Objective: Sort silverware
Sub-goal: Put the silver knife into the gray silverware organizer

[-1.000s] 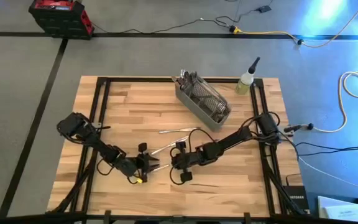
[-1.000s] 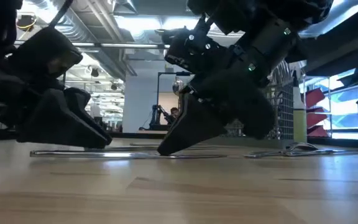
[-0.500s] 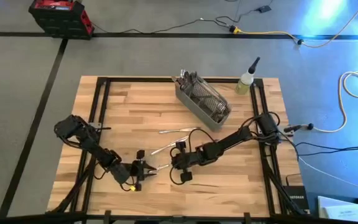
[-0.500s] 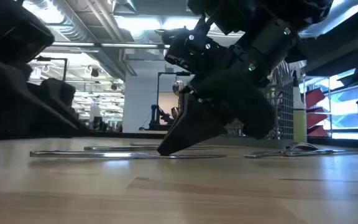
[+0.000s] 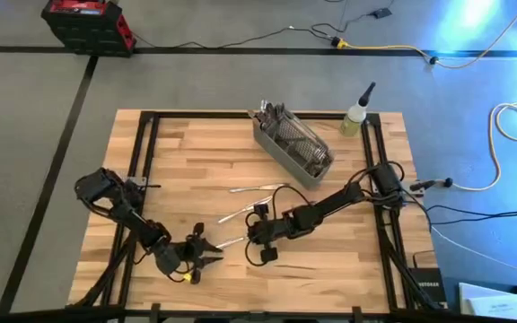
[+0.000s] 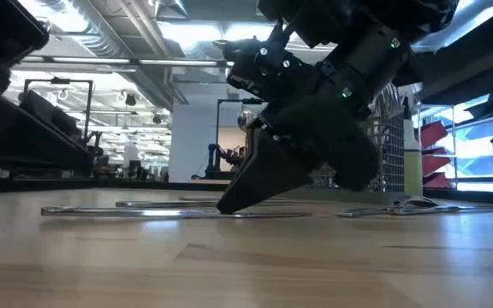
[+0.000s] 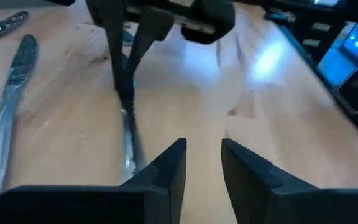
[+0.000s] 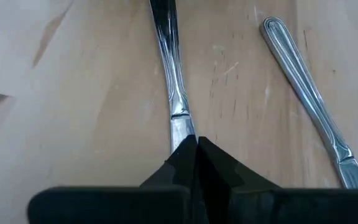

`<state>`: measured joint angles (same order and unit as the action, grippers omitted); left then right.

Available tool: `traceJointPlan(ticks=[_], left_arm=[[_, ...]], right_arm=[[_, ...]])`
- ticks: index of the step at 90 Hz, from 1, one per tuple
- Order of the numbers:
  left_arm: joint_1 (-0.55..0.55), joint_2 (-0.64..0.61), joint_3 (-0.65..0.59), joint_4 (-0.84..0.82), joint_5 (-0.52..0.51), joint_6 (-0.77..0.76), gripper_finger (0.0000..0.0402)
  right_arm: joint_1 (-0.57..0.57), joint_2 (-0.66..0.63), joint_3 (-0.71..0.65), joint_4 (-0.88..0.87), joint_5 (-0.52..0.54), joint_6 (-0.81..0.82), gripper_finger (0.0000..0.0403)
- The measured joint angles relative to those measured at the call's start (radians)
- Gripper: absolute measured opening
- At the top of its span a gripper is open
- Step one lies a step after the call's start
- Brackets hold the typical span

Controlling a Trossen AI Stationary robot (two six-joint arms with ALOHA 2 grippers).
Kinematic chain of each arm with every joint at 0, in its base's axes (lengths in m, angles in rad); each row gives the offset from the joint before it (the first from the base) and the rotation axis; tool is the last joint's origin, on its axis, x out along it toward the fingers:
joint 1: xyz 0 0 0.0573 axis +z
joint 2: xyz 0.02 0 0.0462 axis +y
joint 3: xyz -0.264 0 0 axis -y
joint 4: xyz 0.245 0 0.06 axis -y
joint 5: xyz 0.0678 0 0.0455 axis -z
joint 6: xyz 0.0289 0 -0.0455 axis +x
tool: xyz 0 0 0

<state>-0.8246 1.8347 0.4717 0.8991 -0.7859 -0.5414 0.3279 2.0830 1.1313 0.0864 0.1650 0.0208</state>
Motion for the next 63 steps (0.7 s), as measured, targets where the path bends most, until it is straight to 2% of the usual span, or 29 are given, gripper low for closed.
traceJointPlan(ticks=[13,31,40,55,63], left_arm=[[-0.021,0.0,0.011,-0.026,-0.012,-0.077,0.0141],[-0.042,0.0,0.05,-0.138,-0.137,-0.154,0.0224],[-0.029,0.0,0.078,-0.186,-0.196,-0.232,0.0235],[-0.039,0.051,0.13,-0.212,-0.313,-0.143,0.0237],[-0.034,0.097,0.136,-0.211,-0.366,-0.164,0.0238]], right_arm=[[0.0,0.0,0.0,0.0,0.0,0.0,0.0],[0.0,0.0,0.0,0.0,-0.001,0.0,0.0],[0.0,0.0,0.0,0.001,-0.001,0.0,0.0],[0.0,0.0,-0.001,0.009,-0.002,0.0,0.0],[0.0,0.001,-0.002,0.018,-0.004,0.0,0.0]])
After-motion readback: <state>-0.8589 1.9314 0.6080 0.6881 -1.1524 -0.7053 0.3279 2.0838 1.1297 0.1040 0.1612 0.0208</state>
